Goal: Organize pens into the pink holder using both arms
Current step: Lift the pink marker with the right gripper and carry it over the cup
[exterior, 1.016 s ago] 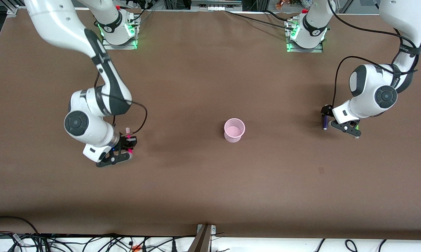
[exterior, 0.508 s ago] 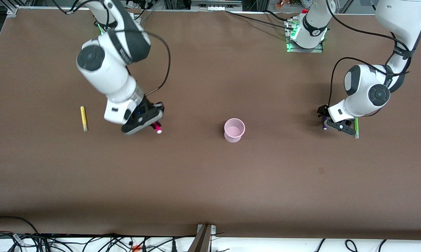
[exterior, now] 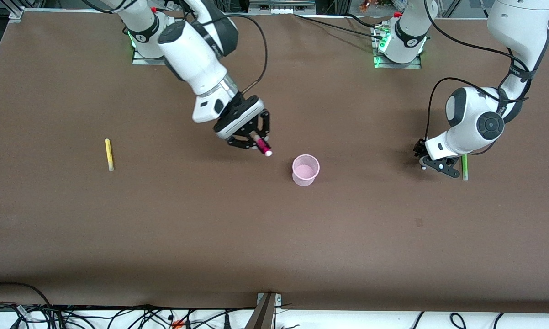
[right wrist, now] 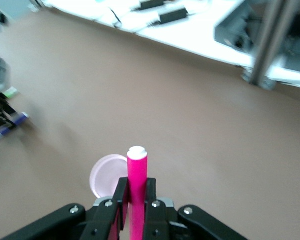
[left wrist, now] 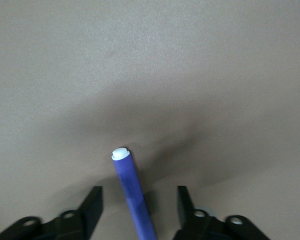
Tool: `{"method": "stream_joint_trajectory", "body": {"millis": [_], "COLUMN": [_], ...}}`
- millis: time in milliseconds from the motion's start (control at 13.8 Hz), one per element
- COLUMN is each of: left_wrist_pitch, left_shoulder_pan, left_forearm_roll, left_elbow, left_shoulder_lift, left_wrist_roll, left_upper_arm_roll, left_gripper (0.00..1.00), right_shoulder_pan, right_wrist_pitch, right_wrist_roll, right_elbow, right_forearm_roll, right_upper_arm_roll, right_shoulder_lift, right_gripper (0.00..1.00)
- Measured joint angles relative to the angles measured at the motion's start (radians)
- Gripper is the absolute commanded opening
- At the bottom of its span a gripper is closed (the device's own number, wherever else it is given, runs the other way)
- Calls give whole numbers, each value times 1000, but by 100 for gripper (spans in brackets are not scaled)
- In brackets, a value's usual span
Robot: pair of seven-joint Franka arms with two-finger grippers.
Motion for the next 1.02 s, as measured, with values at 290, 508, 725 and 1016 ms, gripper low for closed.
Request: {"method": "stream_joint_trajectory", "body": {"millis": [290, 508, 725, 1016], "left_wrist_pitch": [0, 0, 5, 5], "left_shoulder_pan": [12, 21, 22, 23], "left_forearm_roll": [-89, -114, -116, -116], "left_elbow": [-1, -1, 0, 1], "left_shoulder_lift": [7, 19, 19, 19], "left_wrist_roll": [-1, -1, -2, -1], "left_upper_arm_roll": [0, 0, 0, -1], "left_gripper": [50, 26, 6, 1], "right_shoulder_pan": [130, 181, 222, 247], "right_wrist_pitch": [391, 501, 507, 503], "right_wrist_roll": [44, 46, 46, 43], "right_elbow": [-15, -9, 27, 185], "right_forearm_roll": [2, 8, 9, 9], "right_upper_arm_roll": [1, -17, -72, -123], "right_shoulder_lift": [138, 206, 236, 357], "right_gripper": [0, 0, 0, 0]}}
